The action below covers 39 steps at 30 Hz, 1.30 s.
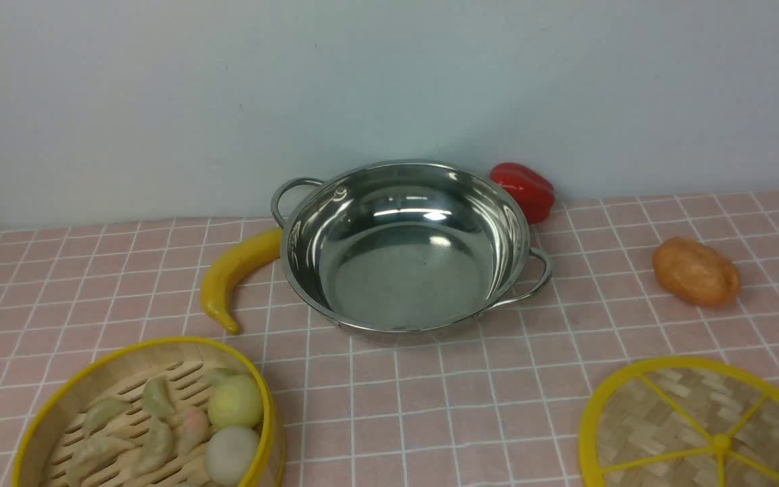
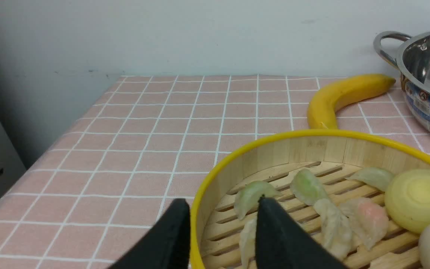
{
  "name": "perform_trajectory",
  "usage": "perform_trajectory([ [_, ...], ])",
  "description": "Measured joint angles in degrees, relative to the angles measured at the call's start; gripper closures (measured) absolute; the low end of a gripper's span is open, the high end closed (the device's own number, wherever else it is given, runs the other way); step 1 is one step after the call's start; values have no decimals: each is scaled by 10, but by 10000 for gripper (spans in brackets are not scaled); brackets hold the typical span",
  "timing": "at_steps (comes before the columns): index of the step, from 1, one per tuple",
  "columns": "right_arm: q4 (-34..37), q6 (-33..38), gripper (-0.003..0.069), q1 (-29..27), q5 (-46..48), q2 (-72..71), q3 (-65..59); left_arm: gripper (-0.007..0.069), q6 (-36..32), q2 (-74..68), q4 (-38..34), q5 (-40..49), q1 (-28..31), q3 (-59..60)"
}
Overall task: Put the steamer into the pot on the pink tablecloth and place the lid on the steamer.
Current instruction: 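Grasp the rim of the steamer basket holding the buns with the left gripper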
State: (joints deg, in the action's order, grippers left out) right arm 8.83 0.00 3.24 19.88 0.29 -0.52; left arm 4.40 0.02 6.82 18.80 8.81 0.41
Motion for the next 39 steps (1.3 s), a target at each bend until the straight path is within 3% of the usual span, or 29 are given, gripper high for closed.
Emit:
perform_trajectory([
  [35, 0, 0, 416, 0, 0, 0, 0, 382, 0, 0, 0, 0, 0, 0],
  [39, 0, 0, 416, 0, 0, 0, 0, 382, 49, 0, -92, -72, 0, 1],
])
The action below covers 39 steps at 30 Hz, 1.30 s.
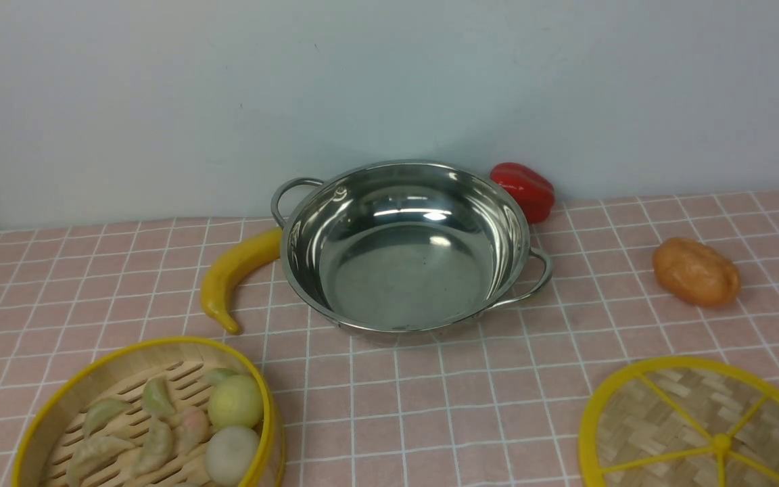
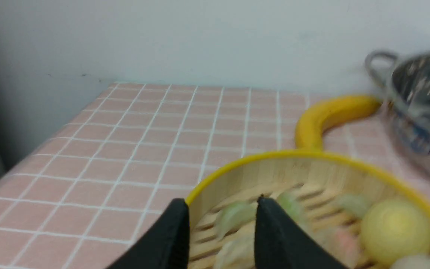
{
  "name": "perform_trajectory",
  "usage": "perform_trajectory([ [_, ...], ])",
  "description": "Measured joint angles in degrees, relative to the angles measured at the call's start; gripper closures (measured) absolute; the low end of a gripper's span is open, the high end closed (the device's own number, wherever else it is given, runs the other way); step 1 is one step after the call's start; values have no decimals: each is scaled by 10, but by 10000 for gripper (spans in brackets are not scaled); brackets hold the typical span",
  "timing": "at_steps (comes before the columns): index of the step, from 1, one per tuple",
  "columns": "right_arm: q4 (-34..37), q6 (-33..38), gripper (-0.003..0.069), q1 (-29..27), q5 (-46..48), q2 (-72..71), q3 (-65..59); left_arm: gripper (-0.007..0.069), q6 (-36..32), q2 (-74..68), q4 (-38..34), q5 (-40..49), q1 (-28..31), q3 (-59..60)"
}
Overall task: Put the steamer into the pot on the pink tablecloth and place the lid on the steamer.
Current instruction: 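Grasp the rim of the steamer basket holding the buns with the left gripper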
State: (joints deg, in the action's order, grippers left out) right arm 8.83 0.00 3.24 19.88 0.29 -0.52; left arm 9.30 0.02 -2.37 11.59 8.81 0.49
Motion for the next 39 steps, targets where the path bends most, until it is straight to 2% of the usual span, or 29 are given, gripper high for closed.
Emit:
perform_trajectory([
  [2, 0, 0, 416, 0, 0, 0, 0, 382, 16, 0, -32, -30, 0, 0],
  [4, 0, 0, 416, 0, 0, 0, 0, 382, 47, 0, -106, -116, 0, 0],
  [5, 0, 0, 416, 0, 0, 0, 0, 382, 49, 0, -106, -124, 0, 0],
  [7, 0, 0, 416, 0, 0, 0, 0, 382, 65, 0, -155, -194, 0, 0],
  [11, 0, 0, 416, 0, 0, 0, 0, 382, 68, 0, -171, -252, 0, 0],
  [17, 0, 0, 416, 0, 0, 0, 0, 382, 77, 0, -143, -204, 0, -24],
  [18, 0, 0, 416, 0, 0, 0, 0, 382, 78, 1, -124, -156, 0, -50],
  [19, 0, 0, 416, 0, 0, 0, 0, 382, 78, 1, -123, -149, 0, -54],
  [21, 0, 0, 416, 0, 0, 0, 0, 382, 72, 1, -113, -35, 0, -111],
  [22, 0, 0, 416, 0, 0, 0, 0, 382, 71, 1, -110, -25, 0, -116],
  [23, 0, 0, 416, 0, 0, 0, 0, 382, 46, -2, -106, 68, 0, -162],
  [24, 0, 0, 416, 0, 0, 0, 0, 382, 26, -10, -105, 119, 0, -190],
  [25, 0, 0, 416, 0, 0, 0, 0, 382, 21, -12, -105, 130, 0, -195],
  [26, 0, 0, 415, 0, 0, 0, 0, 382, -16, -29, -108, 200, 0, -235],
  [27, 0, 0, 415, 0, 0, 0, 0, 382, -29, -36, -109, 219, 0, -246],
  [29, 0, 0, 416, 0, 0, 0, 0, 382, -137, -84, -135, 343, 0, -317],
  [30, 0, 0, 416, 0, 0, 0, 0, 382, -147, -89, -141, 352, 0, -323],
  [31, 0, 0, 416, 0, 0, 0, 0, 382, -219, -118, -161, 404, 0, -358],
  [33, 0, 0, 416, 0, 0, 0, 0, 382, -318, -182, -208, 495, 0, -403],
  [36, 1, 0, 416, 0, 0, 0, 0, 382, -437, -273, -274, 566, 0, -443],
  [39, 1, 0, 416, 0, 0, 0, 0, 382, -502, -372, -319, 577, 0, -457],
])
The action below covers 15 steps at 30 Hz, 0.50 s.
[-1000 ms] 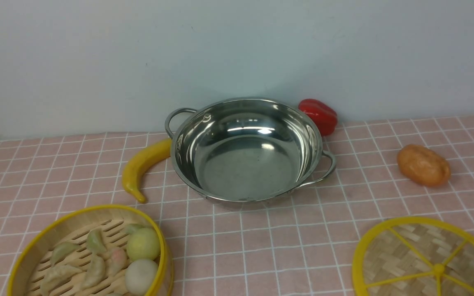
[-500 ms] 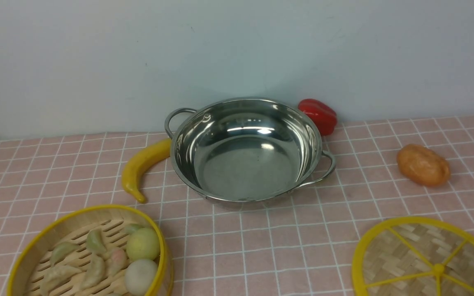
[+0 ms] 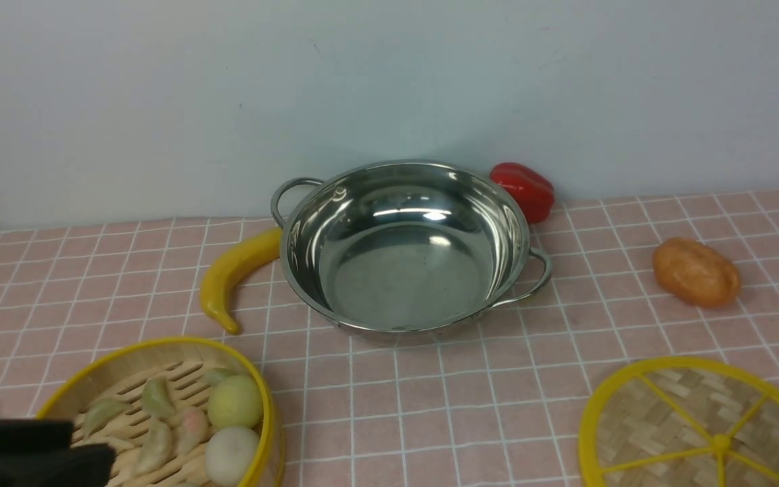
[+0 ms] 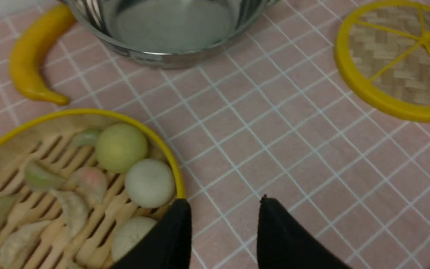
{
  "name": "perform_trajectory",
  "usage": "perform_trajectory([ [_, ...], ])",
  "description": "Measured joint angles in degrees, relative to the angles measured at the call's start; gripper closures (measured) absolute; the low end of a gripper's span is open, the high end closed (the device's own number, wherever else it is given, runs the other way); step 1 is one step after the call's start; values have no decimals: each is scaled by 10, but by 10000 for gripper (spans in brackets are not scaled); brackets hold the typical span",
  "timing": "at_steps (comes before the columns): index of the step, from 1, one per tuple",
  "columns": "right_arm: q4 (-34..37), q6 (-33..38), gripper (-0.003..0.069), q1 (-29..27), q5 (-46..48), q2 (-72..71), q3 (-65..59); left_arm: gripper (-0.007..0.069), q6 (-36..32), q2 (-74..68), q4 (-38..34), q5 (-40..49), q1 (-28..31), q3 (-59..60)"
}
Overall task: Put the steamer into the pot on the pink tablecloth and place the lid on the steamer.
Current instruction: 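Grasp the rim of the steamer basket holding the buns with the left gripper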
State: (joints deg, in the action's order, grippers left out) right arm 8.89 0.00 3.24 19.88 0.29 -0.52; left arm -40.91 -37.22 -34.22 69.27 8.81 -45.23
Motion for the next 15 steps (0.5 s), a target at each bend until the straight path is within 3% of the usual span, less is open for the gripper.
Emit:
perform_trajectory([
  [6, 0, 0, 416, 0, 0, 0, 0, 382, -17, -176, 41, -1, -6, -1],
  [12, 0, 0, 416, 0, 0, 0, 0, 382, 2, -319, 124, -2, -103, -1],
  [15, 0, 0, 416, 0, 0, 0, 0, 378, 47, -371, 163, -3, -163, -1],
])
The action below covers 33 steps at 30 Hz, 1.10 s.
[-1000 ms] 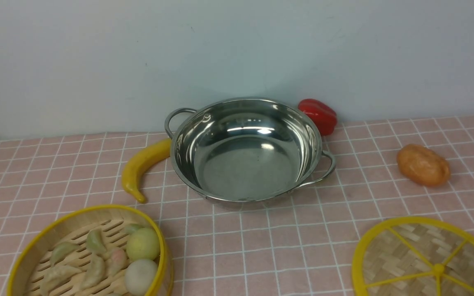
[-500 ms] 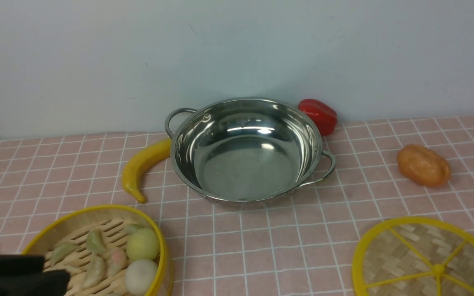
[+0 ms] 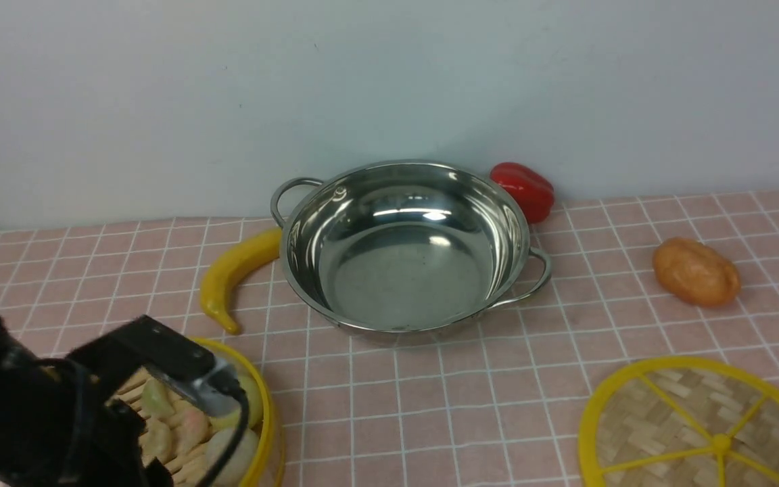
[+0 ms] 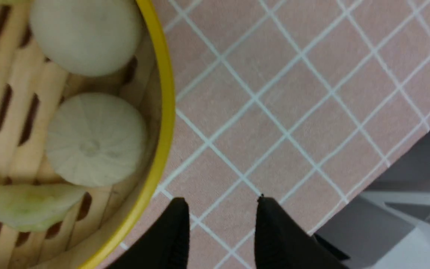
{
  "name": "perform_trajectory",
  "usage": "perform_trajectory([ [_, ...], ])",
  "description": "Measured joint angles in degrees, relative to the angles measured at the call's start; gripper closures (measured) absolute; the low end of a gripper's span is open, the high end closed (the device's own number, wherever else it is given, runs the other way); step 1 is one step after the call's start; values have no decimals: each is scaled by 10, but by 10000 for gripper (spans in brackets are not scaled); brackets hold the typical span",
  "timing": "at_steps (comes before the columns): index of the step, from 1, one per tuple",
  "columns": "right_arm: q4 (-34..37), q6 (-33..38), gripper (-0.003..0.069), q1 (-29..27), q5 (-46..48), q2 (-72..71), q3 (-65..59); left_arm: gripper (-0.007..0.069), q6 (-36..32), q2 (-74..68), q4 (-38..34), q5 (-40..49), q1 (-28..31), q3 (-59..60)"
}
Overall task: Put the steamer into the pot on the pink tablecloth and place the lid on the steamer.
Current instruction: 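Grasp the rim of the steamer basket holding the buns with the left gripper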
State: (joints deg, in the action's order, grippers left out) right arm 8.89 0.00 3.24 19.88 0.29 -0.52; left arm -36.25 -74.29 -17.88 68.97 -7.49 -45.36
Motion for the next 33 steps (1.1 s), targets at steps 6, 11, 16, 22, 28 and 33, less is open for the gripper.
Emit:
perform_trajectory([
  [6, 0, 0, 416, 0, 0, 0, 0, 333, 73, -59, 16, -85, -82, 0],
  [11, 0, 0, 416, 0, 0, 0, 0, 297, 102, -80, 25, -154, -120, 0],
  [16, 0, 0, 416, 0, 0, 0, 0, 288, 133, -113, 53, -189, -129, -2],
  [22, 0, 0, 416, 0, 0, 0, 0, 288, 157, -131, 79, -208, -129, -1],
  [28, 0, 0, 416, 0, 0, 0, 0, 288, 209, -132, 90, -213, -129, -1],
  [33, 0, 0, 416, 0, 0, 0, 0, 292, 219, -162, 91, -201, -129, -1],
])
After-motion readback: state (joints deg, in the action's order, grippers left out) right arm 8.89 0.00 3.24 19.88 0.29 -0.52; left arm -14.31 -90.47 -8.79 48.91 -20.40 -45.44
